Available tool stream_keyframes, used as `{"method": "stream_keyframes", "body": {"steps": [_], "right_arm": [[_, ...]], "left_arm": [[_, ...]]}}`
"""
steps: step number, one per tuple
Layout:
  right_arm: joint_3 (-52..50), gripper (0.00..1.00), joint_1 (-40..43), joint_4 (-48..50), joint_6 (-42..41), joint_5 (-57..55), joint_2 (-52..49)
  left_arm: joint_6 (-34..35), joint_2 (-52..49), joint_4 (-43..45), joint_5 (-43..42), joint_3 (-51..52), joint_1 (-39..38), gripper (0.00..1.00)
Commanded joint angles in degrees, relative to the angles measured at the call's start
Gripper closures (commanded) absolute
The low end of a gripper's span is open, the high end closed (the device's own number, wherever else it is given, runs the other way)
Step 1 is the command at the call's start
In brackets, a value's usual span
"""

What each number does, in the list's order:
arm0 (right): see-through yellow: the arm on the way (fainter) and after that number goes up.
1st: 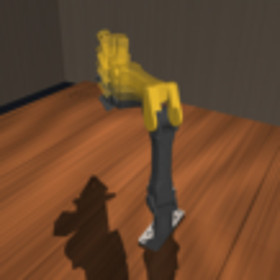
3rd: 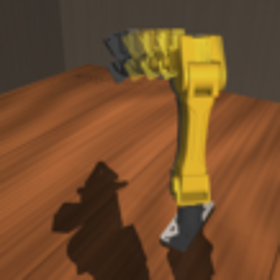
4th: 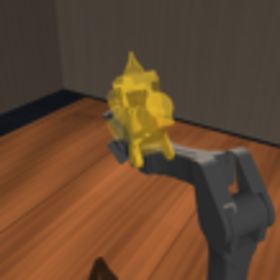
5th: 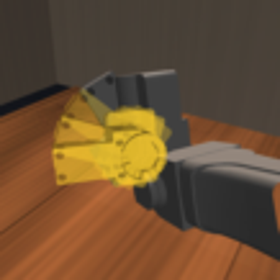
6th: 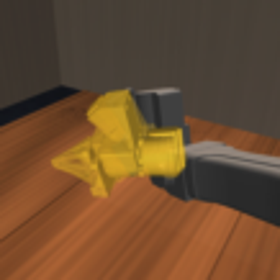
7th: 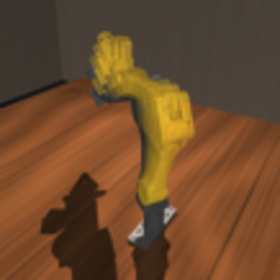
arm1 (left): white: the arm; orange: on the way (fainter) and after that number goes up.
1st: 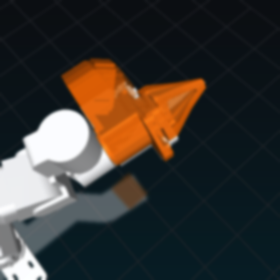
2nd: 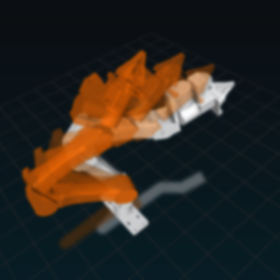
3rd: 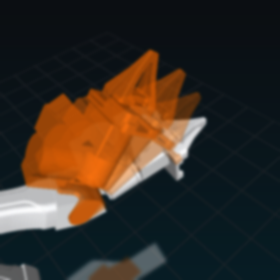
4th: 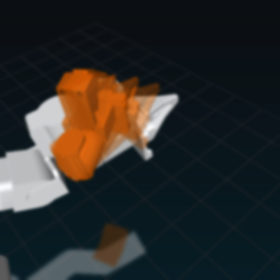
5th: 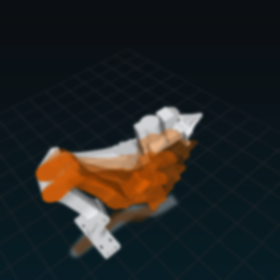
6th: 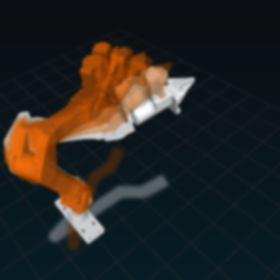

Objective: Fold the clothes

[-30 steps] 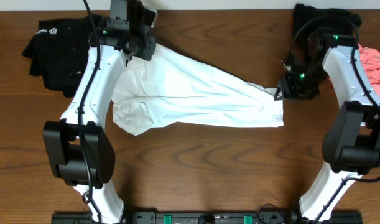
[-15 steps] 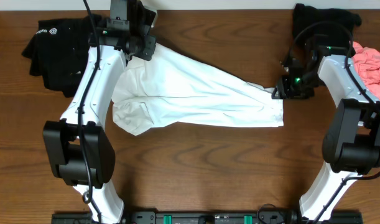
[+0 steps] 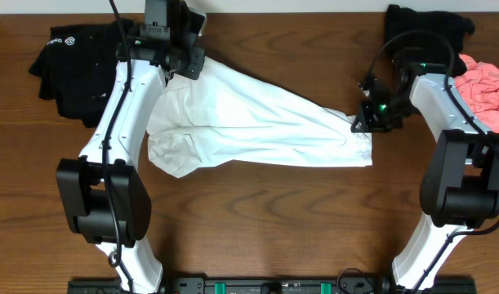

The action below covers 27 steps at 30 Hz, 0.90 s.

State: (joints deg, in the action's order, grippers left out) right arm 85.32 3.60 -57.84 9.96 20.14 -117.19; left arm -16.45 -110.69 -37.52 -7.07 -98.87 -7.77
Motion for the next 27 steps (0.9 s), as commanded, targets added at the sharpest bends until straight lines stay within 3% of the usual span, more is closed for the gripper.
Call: {"method": "stream_keyframes", "body": {"steps": [1,5,10,19,27], "right_arm": [[-0.59,0.89,-0.35,0.07,0.42,1.11,-0.15],[-0.59,0.99,-0.35,0.85,0.42,1.07,-0.15],[2.54,0.99,0.31,3.76,1.38,1.09,-0.13],[22.99,0.99,3.32,-0.46,4.52,0.68,-0.13],[26.53,0.99,5.18,-8.61,7.98,1.07,-0.13]], "left_arm": [[0.66,0.44,-0.31,0.70,-0.74,-0.02,0.94],[0.66,0.44,-0.61,0.70,-0.74,-0.02,0.94],[0.66,0.44,-0.15,0.72,-0.74,0.00,0.94],[0.94,0.98,0.63,0.72,-0.76,0.00,0.94],[0.94,2.40,0.24,0.72,-0.76,-0.02,0.94]]}}
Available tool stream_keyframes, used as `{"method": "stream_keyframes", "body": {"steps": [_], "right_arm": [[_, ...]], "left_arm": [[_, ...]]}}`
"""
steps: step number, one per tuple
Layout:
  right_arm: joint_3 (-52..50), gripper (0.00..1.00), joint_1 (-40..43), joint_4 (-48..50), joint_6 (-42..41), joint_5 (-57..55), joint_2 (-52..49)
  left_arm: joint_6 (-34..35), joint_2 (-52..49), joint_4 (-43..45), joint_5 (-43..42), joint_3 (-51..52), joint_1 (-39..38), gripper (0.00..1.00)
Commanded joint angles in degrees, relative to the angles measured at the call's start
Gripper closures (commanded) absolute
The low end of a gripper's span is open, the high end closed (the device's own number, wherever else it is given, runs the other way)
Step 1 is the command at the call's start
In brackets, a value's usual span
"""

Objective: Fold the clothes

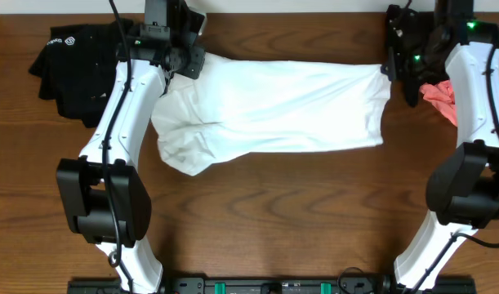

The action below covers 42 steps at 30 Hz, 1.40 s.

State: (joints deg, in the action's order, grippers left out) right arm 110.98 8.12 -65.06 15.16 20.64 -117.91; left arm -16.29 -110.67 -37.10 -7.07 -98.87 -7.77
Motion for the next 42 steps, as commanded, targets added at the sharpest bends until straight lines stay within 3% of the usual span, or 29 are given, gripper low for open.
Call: {"method": "stream_keyframes", "body": {"steps": [1,5,10,20,34,42], "right_arm": [[0.87,0.99,0.79,-2.43,3.39,0.59,0.59],[0.87,0.99,1.42,-4.59,3.89,0.61,0.68],[0.87,0.99,2.93,-7.30,4.00,0.68,0.68],[0.22,0.99,3.43,-11.85,3.96,0.70,0.59],[-13.42,0.99,3.45,-0.59,2.97,1.03,0.57],[-16.28,0.98,3.61,-0.44,1.53,0.31,0.57]], "left_arm": [[0.79,2.60,-0.42,0.74,-0.76,-0.02,0.94],[0.98,3.87,-2.25,0.76,-0.76,-0.02,0.94],[1.07,5.20,-10.73,2.71,-0.74,-0.02,0.94],[8.09,5.09,-26.88,2.62,1.09,-0.02,0.94],[10.01,5.09,-23.54,2.62,14.67,-0.07,0.94],[10.01,5.09,-19.87,2.62,19.74,-0.07,0.93]]}}
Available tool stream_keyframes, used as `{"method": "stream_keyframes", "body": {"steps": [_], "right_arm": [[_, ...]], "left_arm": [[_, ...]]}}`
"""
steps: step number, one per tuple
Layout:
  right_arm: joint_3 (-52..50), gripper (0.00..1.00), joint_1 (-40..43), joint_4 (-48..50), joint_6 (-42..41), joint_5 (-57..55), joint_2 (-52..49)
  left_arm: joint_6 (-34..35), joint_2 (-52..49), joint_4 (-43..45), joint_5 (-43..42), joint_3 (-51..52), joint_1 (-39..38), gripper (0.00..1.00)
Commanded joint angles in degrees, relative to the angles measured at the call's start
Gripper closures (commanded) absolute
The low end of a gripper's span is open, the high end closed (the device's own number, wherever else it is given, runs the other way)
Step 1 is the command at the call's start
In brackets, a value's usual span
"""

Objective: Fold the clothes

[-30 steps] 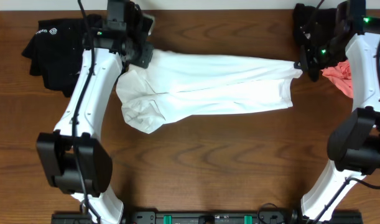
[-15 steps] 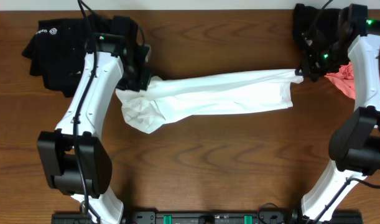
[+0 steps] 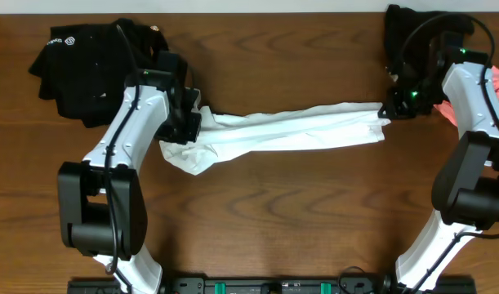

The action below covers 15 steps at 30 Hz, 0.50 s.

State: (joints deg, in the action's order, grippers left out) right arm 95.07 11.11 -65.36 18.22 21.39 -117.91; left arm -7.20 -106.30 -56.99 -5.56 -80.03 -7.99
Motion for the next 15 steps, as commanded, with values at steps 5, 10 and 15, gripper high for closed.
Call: {"method": "stream_keyframes", "body": {"steps": [5,10,15], "right_arm": [[-0.37,0.60,0.61,-1.16,-2.14,-0.59,0.57],[-0.37,0.55,1.46,-2.14,-4.24,-0.28,0.57],[-0.37,0.49,3.76,-2.75,-4.90,1.22,0.57]], "left_arm": [[0.90,0.72,0.13,1.11,0.96,0.15,0.55],[0.90,0.72,0.22,1.14,0.96,0.15,0.55],[0.90,0.72,1.01,1.22,0.96,0.17,0.55]]}}
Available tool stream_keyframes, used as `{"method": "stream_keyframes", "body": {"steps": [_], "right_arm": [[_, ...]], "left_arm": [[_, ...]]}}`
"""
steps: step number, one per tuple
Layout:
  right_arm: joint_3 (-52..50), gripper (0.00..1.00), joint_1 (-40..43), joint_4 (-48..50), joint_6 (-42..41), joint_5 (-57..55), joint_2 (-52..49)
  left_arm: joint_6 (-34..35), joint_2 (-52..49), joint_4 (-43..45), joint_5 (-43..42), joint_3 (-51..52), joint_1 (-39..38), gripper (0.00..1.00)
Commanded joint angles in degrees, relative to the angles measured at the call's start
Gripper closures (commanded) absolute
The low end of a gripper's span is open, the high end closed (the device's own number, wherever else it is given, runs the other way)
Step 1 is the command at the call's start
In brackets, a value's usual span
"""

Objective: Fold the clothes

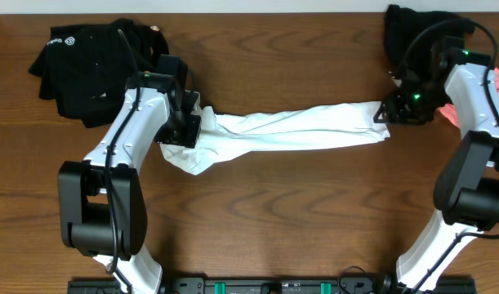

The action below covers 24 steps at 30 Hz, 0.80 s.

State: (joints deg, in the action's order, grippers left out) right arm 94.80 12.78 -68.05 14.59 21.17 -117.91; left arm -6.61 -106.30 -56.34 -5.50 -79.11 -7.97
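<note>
A white garment [290,129] hangs stretched in a narrow band between my two grippers across the middle of the table. My left gripper [193,124] is shut on its left end, where a bunched flap [188,157] droops onto the wood. My right gripper [385,115] is shut on the right end of the garment. The fingers of both are mostly hidden by cloth and wrist housings.
A black garment [82,53] lies crumpled at the back left corner. Another black garment [421,24] sits at the back right, with a pink one [498,94] beside it at the right edge. The wooden table [274,220] shows in front.
Both grippers keep their hold on the white garment. The right end has shifted slightly toward the front, and the stretched band sits almost where it was.
The white garment first lay slanted, left gripper holding its top-left at the back, right gripper at its right end. Then the right gripper was at the back, the garment spread wide. Later both grippers were nearer the middle with the cloth gathered into a narrow band, as now.
</note>
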Motion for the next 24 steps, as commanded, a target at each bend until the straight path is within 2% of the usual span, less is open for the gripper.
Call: {"method": "stream_keyframes", "body": {"steps": [1,4,12,20,24], "right_arm": [[-0.11,0.48,2.45,0.07,-1.27,1.68,0.57],[-0.22,0.44,3.30,0.87,-1.03,1.84,0.57],[-1.62,0.41,3.21,3.63,1.03,2.89,0.57],[-8.46,0.40,3.23,10.43,1.11,2.60,0.57],[-11.78,0.40,3.13,13.16,1.07,2.69,0.57]], "left_arm": [[0.35,0.72,0.57,1.60,0.02,0.17,0.55],[4.15,1.46,2.10,3.85,-1.14,0.31,0.54],[10.54,6.84,9.09,3.89,-3.54,1.40,0.23],[19.85,9.70,10.67,5.03,-3.54,5.22,0.21],[20.31,9.88,10.84,5.11,-3.54,7.67,0.21]]}}
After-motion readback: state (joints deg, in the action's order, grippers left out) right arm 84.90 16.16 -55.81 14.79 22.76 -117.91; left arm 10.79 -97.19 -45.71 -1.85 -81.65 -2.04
